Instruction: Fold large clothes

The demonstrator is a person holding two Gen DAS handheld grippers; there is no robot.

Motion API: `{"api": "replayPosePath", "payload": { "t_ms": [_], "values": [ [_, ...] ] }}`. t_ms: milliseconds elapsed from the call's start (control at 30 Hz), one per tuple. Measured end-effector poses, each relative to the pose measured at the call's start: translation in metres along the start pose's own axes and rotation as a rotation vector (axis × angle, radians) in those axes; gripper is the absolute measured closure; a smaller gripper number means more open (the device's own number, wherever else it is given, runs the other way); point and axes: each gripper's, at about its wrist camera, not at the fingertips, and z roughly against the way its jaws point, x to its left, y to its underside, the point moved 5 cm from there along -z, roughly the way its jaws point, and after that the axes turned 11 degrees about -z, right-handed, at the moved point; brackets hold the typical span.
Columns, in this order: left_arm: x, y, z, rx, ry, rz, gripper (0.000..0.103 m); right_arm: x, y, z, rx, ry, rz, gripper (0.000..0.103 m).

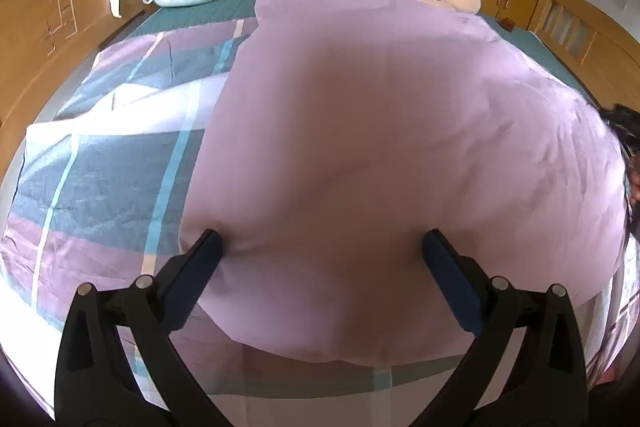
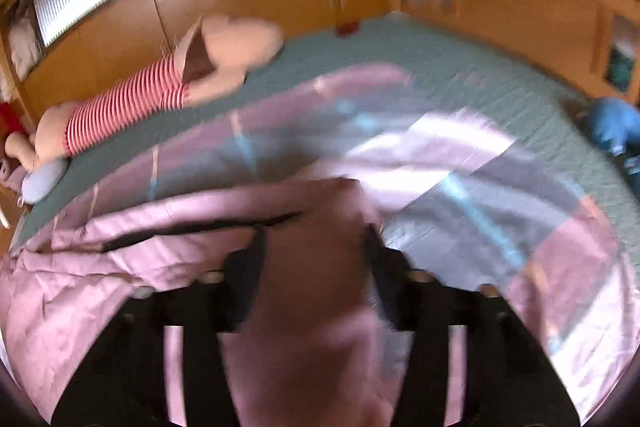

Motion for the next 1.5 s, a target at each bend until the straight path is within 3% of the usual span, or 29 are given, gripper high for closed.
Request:
{"api": "replayPosePath", "payload": {
  "t_ms": [67,167,233,300,367,433,467,567,667,700,767,833,900,1000,1100,1167,1233,1367,1500],
  "values": [
    [0.002,0.0,-0.001,0.003,0.006,0.016,0.002,0.017,0.009,0.031,-0.052,-0.059,0.078,0.011],
    [0.003,0.001,-0.002,0.003,0.005,0.02,0.002,0.034,0.043,0.034,0.068,-0.092,0.179,0.011],
    [0.003,0.002,-0.003,0.003,0.0,0.015,0.002,0.028,0.056,0.017,0.127,-0.032,0.208,0.011],
    [0.003,0.003,-0.004,0.006,-0.002,0.014,0.002,0.0,0.057,-0.004,0.13,0.074,0.161,0.011],
    [0.004,0.003,-0.005,0.008,-0.001,0.018,0.002,-0.044,0.048,-0.015,0.119,0.167,0.015,0.011],
    [0.006,0.003,-0.006,0.01,-0.003,0.024,0.002,-0.074,0.041,-0.015,0.121,0.188,-0.082,0.009],
    [0.006,0.002,-0.006,0.008,-0.004,0.025,0.002,-0.076,0.04,-0.011,0.11,0.195,-0.072,0.009],
    [0.008,0.001,-0.001,-0.011,-0.022,0.024,0.002,-0.055,0.036,0.026,-0.033,0.281,0.074,0.009],
    [0.009,-0.001,0.005,-0.036,-0.02,0.037,0.002,-0.018,0.048,0.05,-0.041,0.167,0.192,0.009],
    [0.009,-0.001,0.006,-0.035,-0.023,0.032,0.002,-0.013,0.052,0.049,-0.04,0.201,0.235,0.009],
    [0.01,0.0,0.003,-0.022,-0.037,0.024,0.002,-0.03,0.056,0.031,-0.047,0.385,0.295,0.009],
    [0.017,0.001,0.0,-0.003,-0.045,0.041,0.002,-0.076,0.049,0.01,0.028,0.538,0.192,0.009],
    [0.027,0.001,0.0,0.003,-0.047,0.08,0.002,-0.106,0.046,0.014,0.066,0.574,0.066,0.01],
    [0.038,-0.002,0.01,-0.023,-0.075,0.121,0.002,-0.1,0.037,0.055,0.0,0.496,0.039,0.01],
    [0.028,-0.006,0.034,-0.082,-0.086,0.116,0.002,-0.054,0.048,0.115,-0.066,0.328,0.089,0.008],
    [0.011,-0.006,0.055,-0.125,-0.083,0.093,0.002,-0.023,0.07,0.156,-0.076,0.171,0.097,0.005],
    [-0.013,-0.002,0.081,-0.16,-0.075,0.059,0.002,0.005,0.093,0.19,-0.089,0.076,0.131,0.002],
    [-0.057,0.007,0.132,-0.213,-0.039,0.001,0.002,0.04,0.137,0.242,-0.14,-0.004,0.259,0.001],
    [-0.095,0.018,0.179,-0.301,-0.116,-0.094,0.002,0.052,0.153,0.261,-0.161,-0.038,0.311,0.001]
  ]
}}
